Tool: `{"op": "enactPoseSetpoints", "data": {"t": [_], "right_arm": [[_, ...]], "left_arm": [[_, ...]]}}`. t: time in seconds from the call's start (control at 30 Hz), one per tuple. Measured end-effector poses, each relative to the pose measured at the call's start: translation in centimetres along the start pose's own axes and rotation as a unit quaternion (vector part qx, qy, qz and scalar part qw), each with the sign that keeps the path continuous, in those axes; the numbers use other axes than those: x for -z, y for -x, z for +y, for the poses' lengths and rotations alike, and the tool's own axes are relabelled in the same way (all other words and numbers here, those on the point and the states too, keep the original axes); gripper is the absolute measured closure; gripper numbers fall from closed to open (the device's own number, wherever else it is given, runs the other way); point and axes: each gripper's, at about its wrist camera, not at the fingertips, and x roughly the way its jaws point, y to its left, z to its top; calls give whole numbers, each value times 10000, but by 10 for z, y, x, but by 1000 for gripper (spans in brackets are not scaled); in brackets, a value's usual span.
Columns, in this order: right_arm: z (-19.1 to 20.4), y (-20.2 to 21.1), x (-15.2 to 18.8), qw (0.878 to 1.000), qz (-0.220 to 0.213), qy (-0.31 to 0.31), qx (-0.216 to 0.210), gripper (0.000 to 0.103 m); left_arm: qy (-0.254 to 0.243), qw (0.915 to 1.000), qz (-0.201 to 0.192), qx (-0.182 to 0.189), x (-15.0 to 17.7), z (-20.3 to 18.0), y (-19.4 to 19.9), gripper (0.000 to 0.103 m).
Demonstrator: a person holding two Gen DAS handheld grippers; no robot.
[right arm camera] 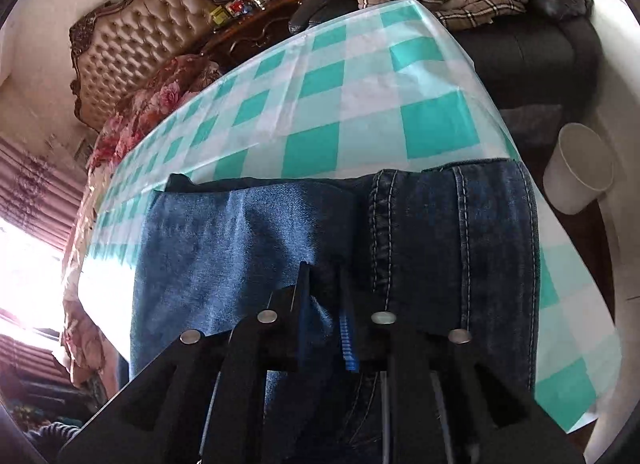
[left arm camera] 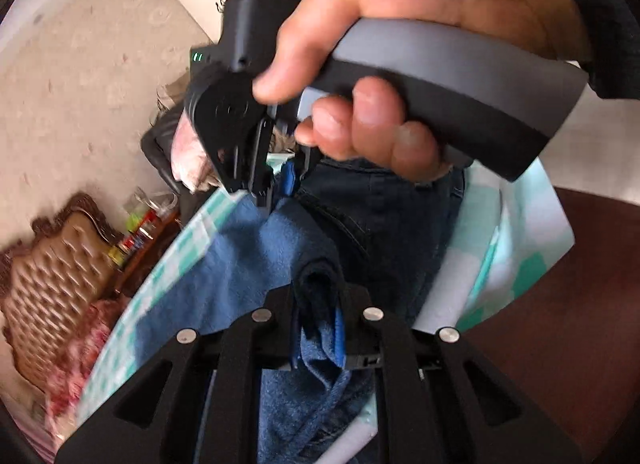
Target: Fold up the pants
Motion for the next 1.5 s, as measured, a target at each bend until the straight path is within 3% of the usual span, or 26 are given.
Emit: {"op": "enactPoseSetpoints", "data": {"t": [0.23,0.43,0.8,0.83,0.9,0.97,1.0,1.03,1.13,1.2,1.23,1.3,1.33,1.37,1.43,1.5], "right_arm": [[-2,55,-18,9981,-516,222,-262,95],[-26,77,-21,9968,-781,185,-54,95],[-67,65,-17,9969,-767,86,171,95],[-72,58,-14,9966,-769,129,277,95],[-77,51,-10,9957,-812,161,416,93],[-84,49,-4,9942,-942,95,508,77],[-86,52,-2,9936,-1012,33,498,73],[-89,60,1,9924,-1138,-71,463,73],[-102,86,16,9870,-1469,-453,474,73],[-105,95,29,9855,-1523,-618,411,73],[-102,98,38,9854,-1513,-658,418,69],[-93,98,52,9858,-1494,-625,450,66],[-85,95,61,9853,-1489,-594,585,58],[-81,93,66,9850,-1471,-555,711,56],[-75,80,74,9826,-1333,-535,1175,56],[-74,72,77,9841,-1257,-614,1091,61]], "left_arm": [[-214,9985,-321,-400,-39,19,14,91],[-472,9979,-383,-237,-60,4,2,91],[-413,9987,-182,233,-73,-13,-43,91],[-312,9986,-121,405,-71,-14,-52,89],[-59,9962,-145,857,-67,-11,-61,72],[70,9954,-246,924,-62,-3,-62,59],[123,9947,-287,982,-60,1,-60,52],[279,9917,-335,1207,-55,14,-53,34],[832,9815,-554,1633,-29,58,-24,32],[1563,9682,-401,1914,0,98,-13,32],[1882,9622,-298,1946,13,116,-12,34],[2327,9537,-121,1900,32,140,-12,50],[2633,9465,-1,1866,44,155,-15,57],[2889,9395,123,1836,55,169,-21,61],[3192,9307,409,1738,67,185,-33,71],[3349,9260,647,1617,79,194,-43,74]]}}
